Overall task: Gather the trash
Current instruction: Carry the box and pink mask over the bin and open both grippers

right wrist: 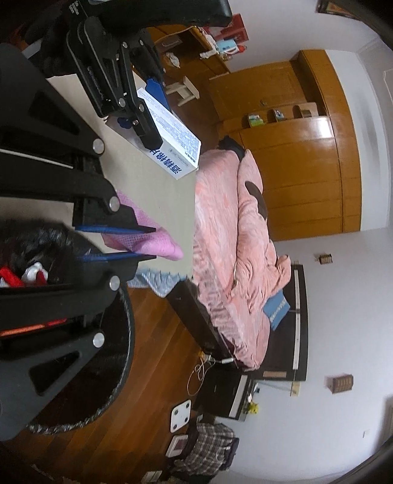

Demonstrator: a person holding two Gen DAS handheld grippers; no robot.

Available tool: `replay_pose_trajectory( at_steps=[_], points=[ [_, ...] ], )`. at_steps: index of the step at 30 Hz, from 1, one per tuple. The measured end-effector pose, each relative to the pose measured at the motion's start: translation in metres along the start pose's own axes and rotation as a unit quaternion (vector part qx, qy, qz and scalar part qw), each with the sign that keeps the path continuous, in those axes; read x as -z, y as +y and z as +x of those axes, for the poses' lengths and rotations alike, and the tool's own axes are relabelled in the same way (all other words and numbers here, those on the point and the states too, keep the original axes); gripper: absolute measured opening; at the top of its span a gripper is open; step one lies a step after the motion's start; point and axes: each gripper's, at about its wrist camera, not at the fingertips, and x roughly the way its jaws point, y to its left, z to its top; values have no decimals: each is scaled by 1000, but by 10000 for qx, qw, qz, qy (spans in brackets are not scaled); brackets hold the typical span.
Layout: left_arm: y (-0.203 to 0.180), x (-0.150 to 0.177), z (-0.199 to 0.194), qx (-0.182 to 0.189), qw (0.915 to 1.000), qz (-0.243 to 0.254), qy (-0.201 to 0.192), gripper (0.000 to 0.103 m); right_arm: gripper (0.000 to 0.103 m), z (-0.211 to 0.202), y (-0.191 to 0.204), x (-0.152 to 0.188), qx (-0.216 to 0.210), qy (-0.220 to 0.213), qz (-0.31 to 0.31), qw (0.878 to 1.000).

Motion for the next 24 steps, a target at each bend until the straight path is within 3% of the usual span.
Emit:
replay_pose_trajectory(
  at_steps=[24],
  points=[
    [-111, 8, 11, 858, 9945, 589, 63, 54, 10, -53, -96, 39, 970, -20, 469, 9942]
  ],
)
